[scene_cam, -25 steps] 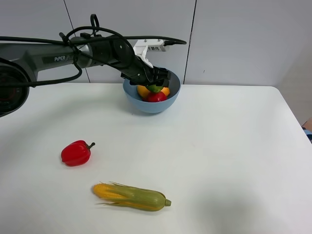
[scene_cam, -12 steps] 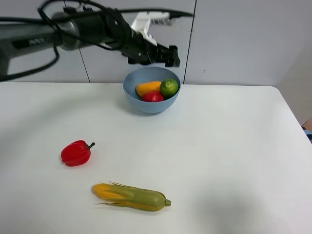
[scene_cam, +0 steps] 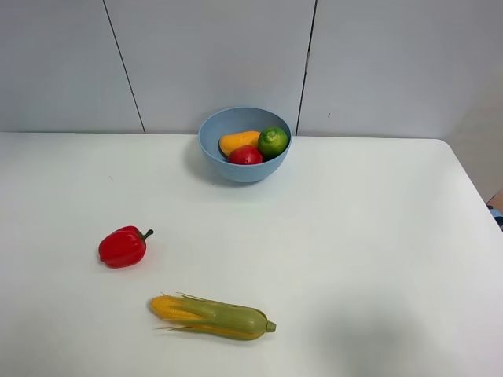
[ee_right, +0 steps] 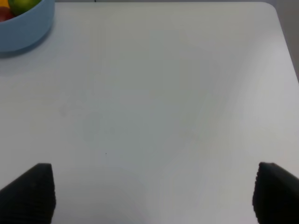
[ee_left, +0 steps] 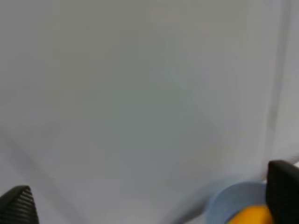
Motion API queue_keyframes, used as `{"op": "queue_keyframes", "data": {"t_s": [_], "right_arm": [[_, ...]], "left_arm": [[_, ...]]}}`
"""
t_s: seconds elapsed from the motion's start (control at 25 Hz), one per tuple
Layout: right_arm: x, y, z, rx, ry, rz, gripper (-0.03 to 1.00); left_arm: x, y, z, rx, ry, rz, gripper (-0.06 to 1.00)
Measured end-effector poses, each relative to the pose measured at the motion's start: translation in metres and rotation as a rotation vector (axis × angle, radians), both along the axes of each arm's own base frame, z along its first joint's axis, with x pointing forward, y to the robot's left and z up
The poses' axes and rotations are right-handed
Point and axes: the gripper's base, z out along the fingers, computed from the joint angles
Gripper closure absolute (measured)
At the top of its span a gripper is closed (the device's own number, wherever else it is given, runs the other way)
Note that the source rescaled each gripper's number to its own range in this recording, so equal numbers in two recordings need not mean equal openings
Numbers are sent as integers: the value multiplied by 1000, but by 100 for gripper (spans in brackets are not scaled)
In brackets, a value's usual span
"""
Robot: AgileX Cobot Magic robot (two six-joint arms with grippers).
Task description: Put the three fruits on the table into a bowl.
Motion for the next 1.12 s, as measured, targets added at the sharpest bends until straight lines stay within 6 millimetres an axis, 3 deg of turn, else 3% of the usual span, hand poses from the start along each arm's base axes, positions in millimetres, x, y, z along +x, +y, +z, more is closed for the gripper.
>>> {"op": "queue_keyframes", "data": {"t_s": [0.2, 0.36, 0.52, 0.72, 0.84, 0.96, 1.12], "right_arm": [[0, 0, 0, 0, 0, 0, 52], [0, 0, 0, 0, 0, 0, 52], [0, 0, 0, 0, 0, 0, 52], [0, 0, 0, 0, 0, 0, 52], [0, 0, 0, 0, 0, 0, 52], [0, 0, 0, 0, 0, 0, 52], [0, 0, 0, 0, 0, 0, 52]], "left_arm": [[-73, 76, 26, 52, 50, 243, -3], [-134, 105, 14, 28, 28, 393, -3], [-196, 102, -34, 2, 50, 434, -3], [-254, 87, -127, -67, 131, 393, -4], [-283, 79, -170, -87, 137, 374, -4], [-304, 75, -196, -79, 111, 361, -4], [-316, 72, -209, -55, 79, 349, -4]]}}
